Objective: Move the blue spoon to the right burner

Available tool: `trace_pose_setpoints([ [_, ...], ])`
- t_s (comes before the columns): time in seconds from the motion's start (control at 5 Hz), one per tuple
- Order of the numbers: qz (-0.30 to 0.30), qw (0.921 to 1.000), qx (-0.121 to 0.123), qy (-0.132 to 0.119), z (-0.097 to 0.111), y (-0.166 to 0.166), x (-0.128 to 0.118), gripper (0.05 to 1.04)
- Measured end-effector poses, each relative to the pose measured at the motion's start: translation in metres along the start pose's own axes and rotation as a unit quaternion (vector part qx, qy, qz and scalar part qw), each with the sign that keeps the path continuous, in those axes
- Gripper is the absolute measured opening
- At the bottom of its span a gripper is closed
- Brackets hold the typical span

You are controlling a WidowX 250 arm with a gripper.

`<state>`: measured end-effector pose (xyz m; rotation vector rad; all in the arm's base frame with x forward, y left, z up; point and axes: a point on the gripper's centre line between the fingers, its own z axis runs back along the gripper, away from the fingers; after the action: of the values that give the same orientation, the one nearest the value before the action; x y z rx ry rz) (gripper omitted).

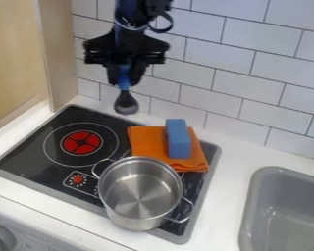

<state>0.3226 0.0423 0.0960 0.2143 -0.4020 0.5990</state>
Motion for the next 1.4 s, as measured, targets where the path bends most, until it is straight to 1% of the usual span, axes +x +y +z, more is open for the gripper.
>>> trace_pose_setpoints([
  [0.2,0.003,0.9997,0.014,0.019,-0.017,0.013,0.009,0.320],
  [0.4,0.008,0.9992,0.025,0.030,-0.031,0.026,0.018,0.320],
  [0.8,0.002,0.9977,0.034,0.058,-0.060,0.031,0.023,0.320],
  [1.0,0.001,0.9961,0.040,0.078,-0.076,0.036,0.019,0.320],
  [1.2,0.003,0.9947,0.042,0.094,-0.089,0.039,0.019,0.320],
  [1.4,0.004,0.9933,0.046,0.106,-0.097,0.044,0.015,0.320],
])
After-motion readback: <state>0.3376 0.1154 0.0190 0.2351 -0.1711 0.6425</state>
